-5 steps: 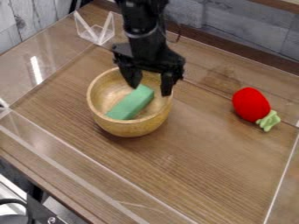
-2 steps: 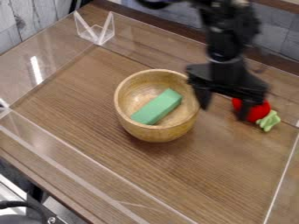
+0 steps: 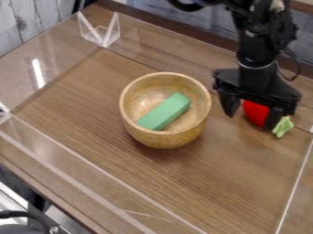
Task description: Move the red fruit to the right
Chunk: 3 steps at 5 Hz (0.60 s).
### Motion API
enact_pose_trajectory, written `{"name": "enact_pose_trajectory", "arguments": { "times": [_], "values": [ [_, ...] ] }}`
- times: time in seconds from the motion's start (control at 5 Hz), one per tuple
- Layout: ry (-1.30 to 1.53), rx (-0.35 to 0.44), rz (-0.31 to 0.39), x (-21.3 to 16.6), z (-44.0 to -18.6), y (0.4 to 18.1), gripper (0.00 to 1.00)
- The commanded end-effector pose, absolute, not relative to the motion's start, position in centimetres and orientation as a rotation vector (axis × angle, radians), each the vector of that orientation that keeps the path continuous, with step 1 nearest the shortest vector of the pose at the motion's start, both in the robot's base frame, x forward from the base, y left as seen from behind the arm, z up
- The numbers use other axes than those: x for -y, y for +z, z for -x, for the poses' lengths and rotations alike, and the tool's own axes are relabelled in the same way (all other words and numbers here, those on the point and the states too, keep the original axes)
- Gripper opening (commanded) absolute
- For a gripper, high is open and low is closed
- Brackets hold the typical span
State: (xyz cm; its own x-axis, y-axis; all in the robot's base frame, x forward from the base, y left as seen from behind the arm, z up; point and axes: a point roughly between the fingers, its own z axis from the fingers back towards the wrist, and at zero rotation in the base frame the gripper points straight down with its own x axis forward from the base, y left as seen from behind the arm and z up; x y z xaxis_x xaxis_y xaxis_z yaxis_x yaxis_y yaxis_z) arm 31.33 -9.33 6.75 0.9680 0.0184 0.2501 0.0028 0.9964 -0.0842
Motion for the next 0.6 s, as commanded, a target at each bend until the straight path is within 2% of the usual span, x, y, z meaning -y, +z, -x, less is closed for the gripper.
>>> {"name": "enact_pose_trajectory", "arguments": {
  "times": [0.0, 0.4],
  "values": [
    [-0.040, 0.309, 0.094, 10.27, -32.23, 8.83, 1.00],
    [-0.024, 0.296, 0.069, 10.56, -32.37, 9.18, 1.00]
  ]
}}
